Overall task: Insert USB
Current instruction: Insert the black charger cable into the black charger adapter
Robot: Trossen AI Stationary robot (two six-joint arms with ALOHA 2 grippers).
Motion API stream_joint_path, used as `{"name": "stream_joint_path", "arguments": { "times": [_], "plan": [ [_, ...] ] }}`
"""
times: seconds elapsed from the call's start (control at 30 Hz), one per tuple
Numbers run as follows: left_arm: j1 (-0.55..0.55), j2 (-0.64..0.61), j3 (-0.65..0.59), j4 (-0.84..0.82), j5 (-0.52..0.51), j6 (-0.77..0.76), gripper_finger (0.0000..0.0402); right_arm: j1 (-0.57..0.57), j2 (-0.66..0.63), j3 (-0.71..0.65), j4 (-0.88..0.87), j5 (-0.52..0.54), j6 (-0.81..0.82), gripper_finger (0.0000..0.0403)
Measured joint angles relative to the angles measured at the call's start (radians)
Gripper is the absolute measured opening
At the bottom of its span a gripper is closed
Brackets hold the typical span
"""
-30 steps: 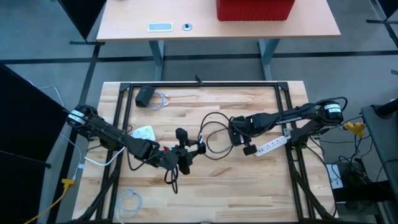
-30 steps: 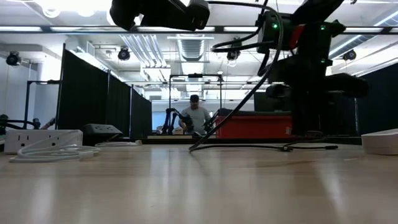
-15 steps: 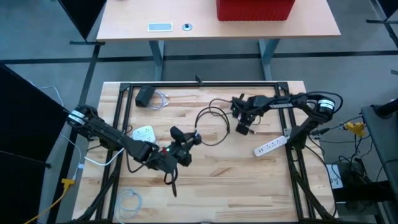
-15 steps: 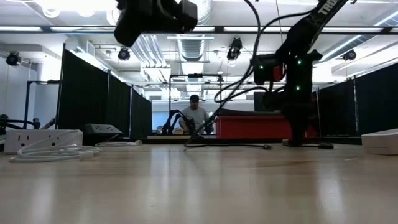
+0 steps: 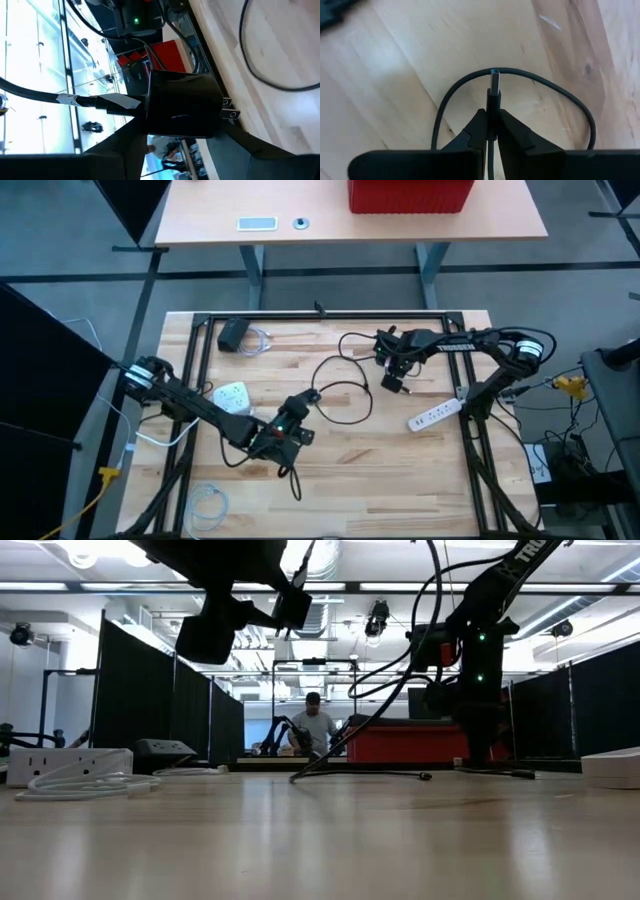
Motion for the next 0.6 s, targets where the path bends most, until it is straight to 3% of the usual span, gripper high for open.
{"name": "stream_joint_path", "arguments": {
  "times": [0.17,0.47,0.6],
  "plan": [
    [-0.006,-0.006,0.000,0.032,0.073,0.093,0.0173,0.054,0.000,-0.001,0.008,-0.047,-0.056,0.0016],
    [0.005,0.000,0.000,0.237,0.181,0.479,0.0173,0.120,0.001,-0.002,0.026,-0.047,-0.044,0.0016],
    [0.005,0.000,0.000,0.274,0.215,0.544,0.0173,0.144,0.001,-0.002,0.023,-0.061,-0.092,0.0016]
  ]
}}
